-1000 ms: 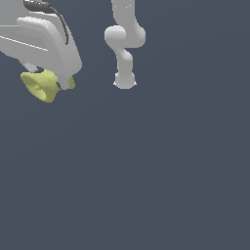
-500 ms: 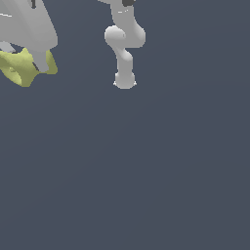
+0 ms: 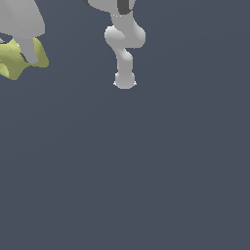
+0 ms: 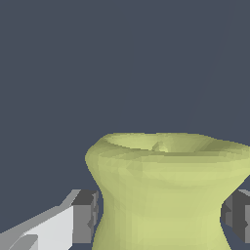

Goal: Pick up the object and move it to a goal position.

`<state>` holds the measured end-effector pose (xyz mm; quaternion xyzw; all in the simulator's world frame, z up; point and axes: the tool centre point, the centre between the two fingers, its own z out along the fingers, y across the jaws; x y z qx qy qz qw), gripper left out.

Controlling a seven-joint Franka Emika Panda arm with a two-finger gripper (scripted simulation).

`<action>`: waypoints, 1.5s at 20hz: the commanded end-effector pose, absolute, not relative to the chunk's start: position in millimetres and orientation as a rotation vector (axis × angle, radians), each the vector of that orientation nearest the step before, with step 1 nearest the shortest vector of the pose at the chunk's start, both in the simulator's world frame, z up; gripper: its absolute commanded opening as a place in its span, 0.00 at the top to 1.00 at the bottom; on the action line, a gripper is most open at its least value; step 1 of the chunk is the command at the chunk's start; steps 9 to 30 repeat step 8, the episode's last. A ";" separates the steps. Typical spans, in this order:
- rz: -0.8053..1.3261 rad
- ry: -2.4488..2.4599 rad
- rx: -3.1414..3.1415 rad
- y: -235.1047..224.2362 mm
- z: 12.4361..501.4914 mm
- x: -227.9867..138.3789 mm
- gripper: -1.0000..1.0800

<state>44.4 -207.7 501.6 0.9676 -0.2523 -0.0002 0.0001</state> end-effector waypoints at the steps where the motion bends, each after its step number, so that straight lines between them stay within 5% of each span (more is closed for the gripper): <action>1: 0.000 -0.792 3.040 -208.7 503.6 44.6 1.00; 30: 0.000 -0.793 3.040 -210.2 505.3 44.6 1.00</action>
